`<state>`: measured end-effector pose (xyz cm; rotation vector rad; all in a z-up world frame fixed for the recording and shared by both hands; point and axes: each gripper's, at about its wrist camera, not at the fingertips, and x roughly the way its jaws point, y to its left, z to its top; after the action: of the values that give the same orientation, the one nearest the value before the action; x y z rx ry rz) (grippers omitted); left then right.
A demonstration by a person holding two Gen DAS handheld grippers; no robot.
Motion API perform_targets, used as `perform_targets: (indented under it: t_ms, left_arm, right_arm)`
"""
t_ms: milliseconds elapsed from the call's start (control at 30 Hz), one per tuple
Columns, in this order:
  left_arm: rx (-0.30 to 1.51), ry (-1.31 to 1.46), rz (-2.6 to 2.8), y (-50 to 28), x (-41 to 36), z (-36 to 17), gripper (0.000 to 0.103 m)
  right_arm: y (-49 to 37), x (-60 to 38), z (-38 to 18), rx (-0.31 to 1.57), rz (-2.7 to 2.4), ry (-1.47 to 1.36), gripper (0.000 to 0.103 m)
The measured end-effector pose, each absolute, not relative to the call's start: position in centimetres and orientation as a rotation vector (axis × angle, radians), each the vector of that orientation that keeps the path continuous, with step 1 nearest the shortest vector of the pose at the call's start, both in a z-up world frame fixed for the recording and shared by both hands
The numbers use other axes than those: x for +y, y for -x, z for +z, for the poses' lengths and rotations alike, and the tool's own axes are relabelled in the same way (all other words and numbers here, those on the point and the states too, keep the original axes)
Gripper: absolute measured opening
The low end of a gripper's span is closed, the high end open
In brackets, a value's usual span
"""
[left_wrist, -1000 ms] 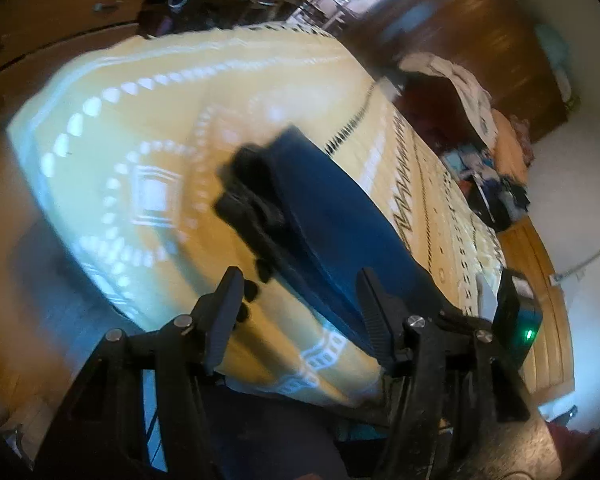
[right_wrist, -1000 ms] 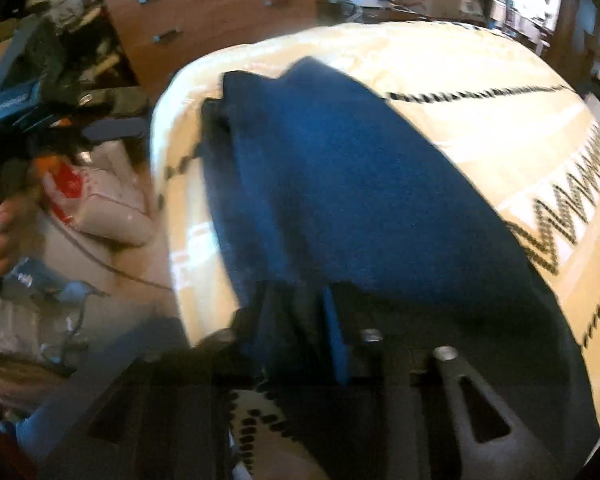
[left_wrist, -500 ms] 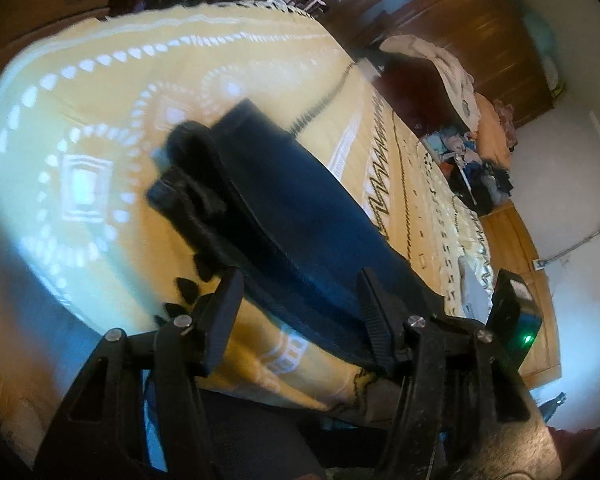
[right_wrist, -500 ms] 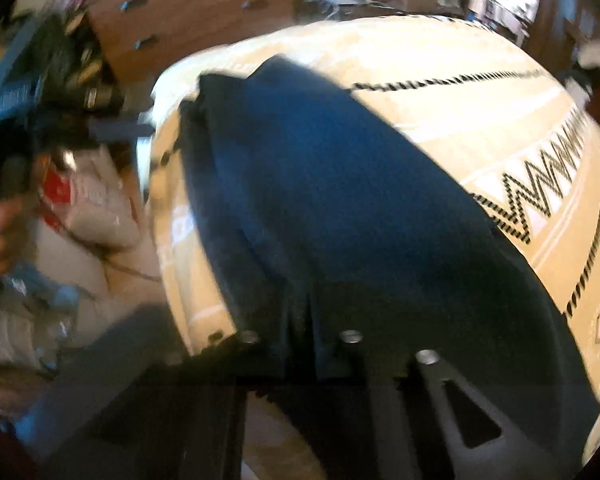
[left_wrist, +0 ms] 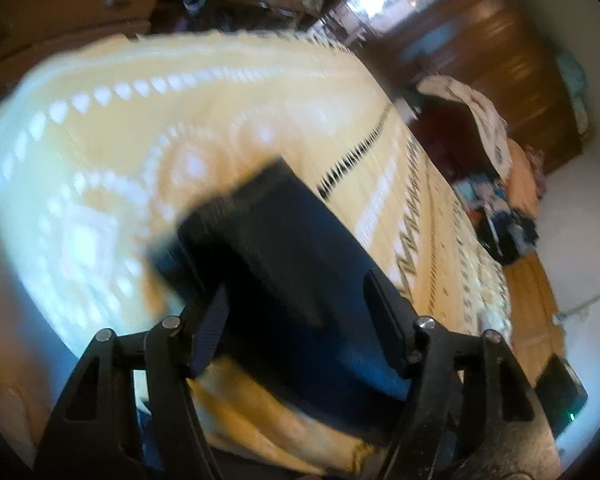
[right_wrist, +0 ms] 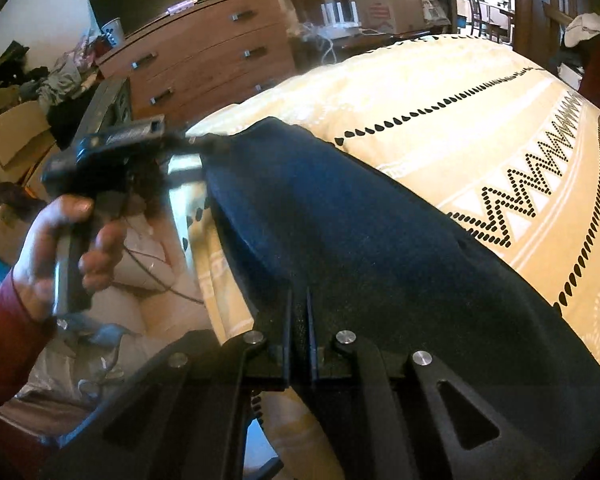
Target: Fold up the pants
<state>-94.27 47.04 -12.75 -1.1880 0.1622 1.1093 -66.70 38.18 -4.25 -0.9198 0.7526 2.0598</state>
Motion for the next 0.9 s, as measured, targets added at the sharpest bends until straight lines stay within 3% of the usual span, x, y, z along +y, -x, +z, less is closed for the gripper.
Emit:
perform_targets:
  t_ms: [33, 67, 133, 267, 333, 467, 567, 600, 667, 733, 900]
  left_arm:
    - [0.159, 1.175, 1.114, 94.2, 47.5, -12.7, 0.034]
    - [0.185, 1.165, 1.112, 93.7, 48.3, -12.6, 0.002]
    - [0.199, 1.108, 1.083, 92.7, 49.5, -11.3, 0.003]
    - [0.007, 0.966, 0.939, 93.7, 47.9, -7.2, 0.003]
    - [-0.01, 1.002, 0.936, 95.7, 47.3, -8.8, 0.004]
    - [0.186, 1.23, 1.043, 98.9, 47.5, -18.4, 0.005]
    - [0.165, 1.188, 1.018, 99.2, 46.3, -17.8, 0.007]
    - [0.167, 1.153, 1.016, 99.1, 45.7, -16.8, 0.009]
    - [0.156, 1.129, 1.034, 99.8, 44.9, -15.3, 0.03]
    - [0.127, 1.113, 1.065, 100.3, 44.1, -14.4, 0.043]
    - [0.109, 1.157, 1.028, 101.8, 41.1, -15.0, 0.045]
  right_arm:
    - [66.6, 38.1, -4.3, 0.76, 2.063, 0.919, 0.008]
    - [66.5, 38.0, -4.4, 0.763, 2.067, 0.919, 0.008]
    - [66.3, 37.9, -4.3, 0.76, 2.068, 0.918, 0.008]
    - [65.9, 37.2, -3.4, 0.727, 2.078, 0.894, 0.008]
    - [66.2, 36.9, -3.7, 0.724, 2.084, 0.896, 0.008]
    - [67.6, 37.1, -7.4, 0.782, 2.086, 0.993, 0.01]
    - [68.8, 37.0, -9.5, 0.784, 2.065, 1.087, 0.017]
    - [68.9, 37.0, -9.4, 0.782, 2.065, 1.086, 0.018]
    - [68.6, 37.2, -8.5, 0.795, 2.064, 1.068, 0.018]
    - [68.2, 37.1, -7.6, 0.785, 2.06, 1.056, 0.022]
    - [65.1, 35.5, -5.0, 0.757, 2.055, 0.952, 0.032]
